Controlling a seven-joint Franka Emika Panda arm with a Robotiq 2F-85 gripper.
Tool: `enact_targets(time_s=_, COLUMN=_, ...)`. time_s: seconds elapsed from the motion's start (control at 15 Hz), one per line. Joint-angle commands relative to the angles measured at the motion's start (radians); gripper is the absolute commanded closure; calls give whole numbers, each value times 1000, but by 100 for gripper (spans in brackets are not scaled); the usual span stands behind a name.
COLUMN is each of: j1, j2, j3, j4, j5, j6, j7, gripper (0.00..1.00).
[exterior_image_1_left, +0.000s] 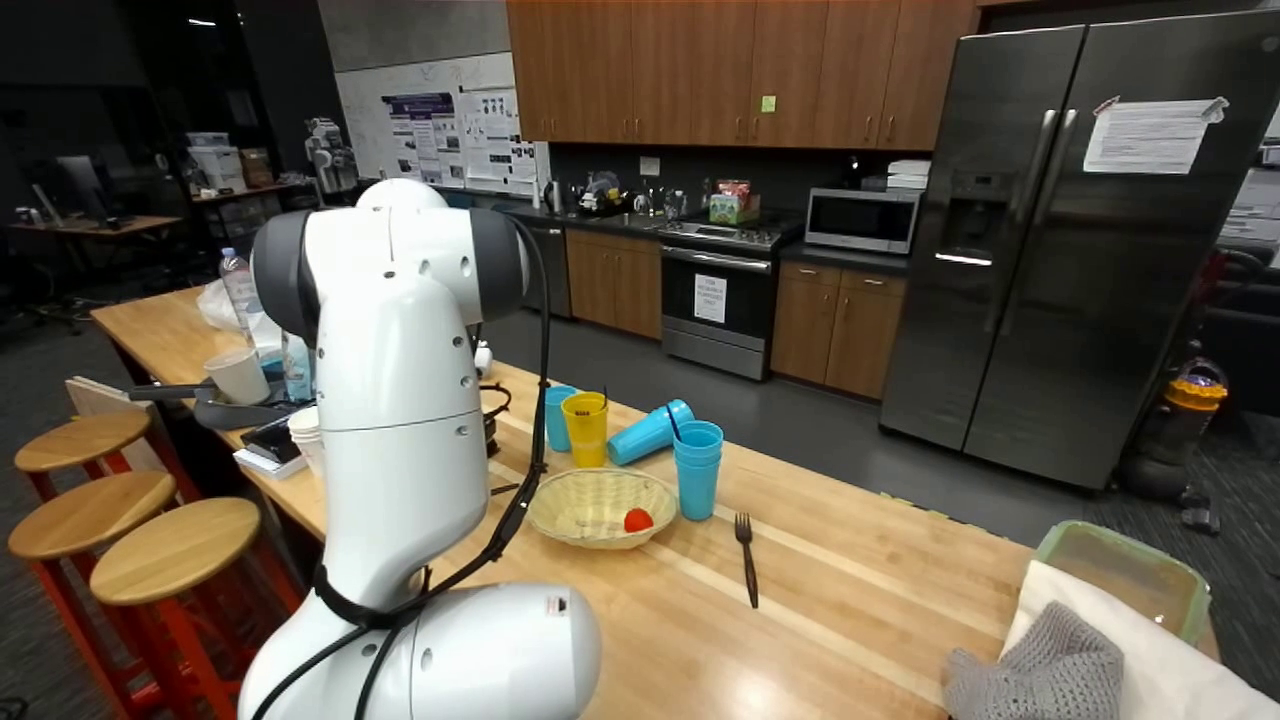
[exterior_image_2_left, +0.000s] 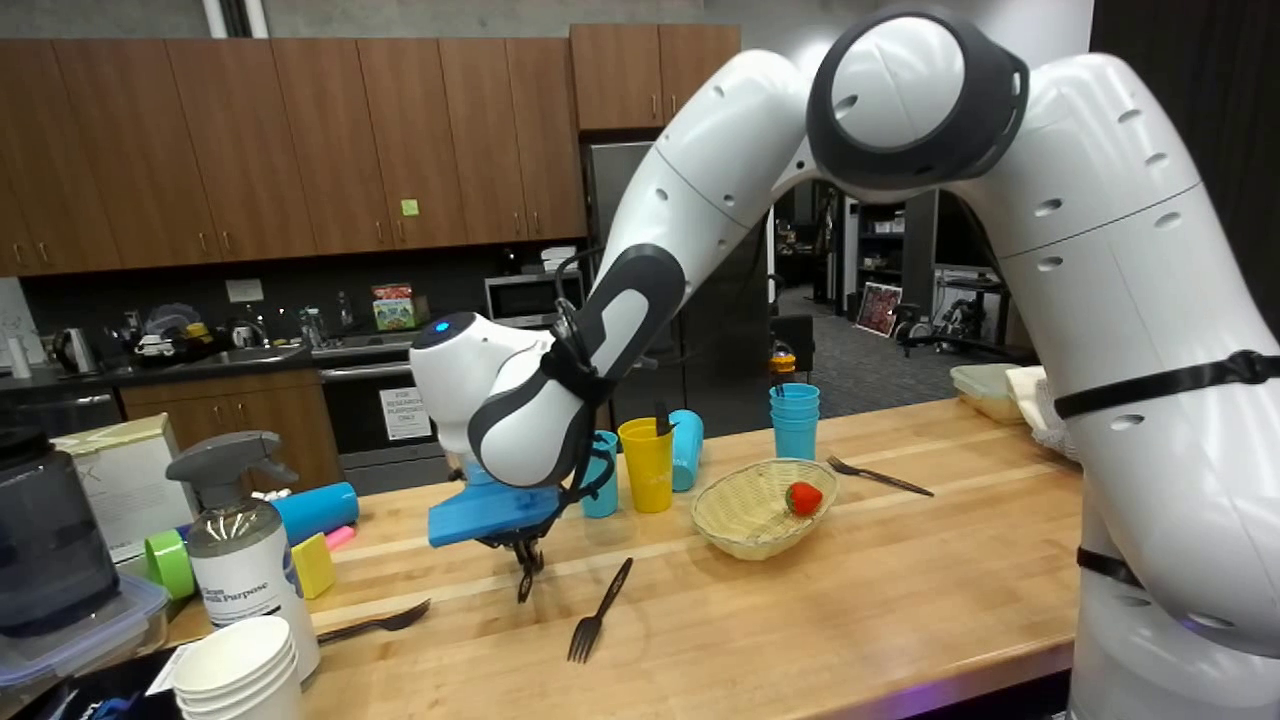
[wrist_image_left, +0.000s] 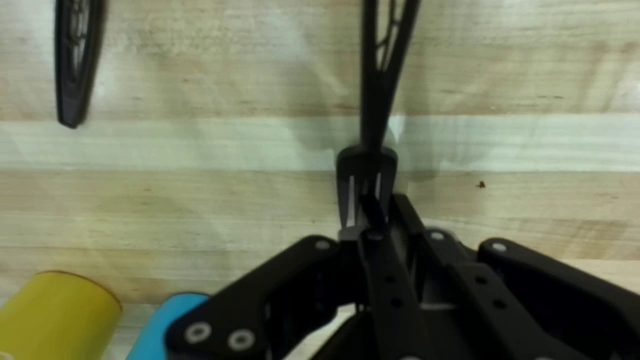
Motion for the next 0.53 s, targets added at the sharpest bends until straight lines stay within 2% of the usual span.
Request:
enact_targets(time_s=0.0, j1=7, j2=-6, j3=-20, j4=-28, j5=-14, j6=-70, j7=21, gripper=100)
enact_targets(time_s=0.47, j1=10, j2=-94, j3=-19, j4=-41, j5=-153, j6=-373, j7=154, gripper=100)
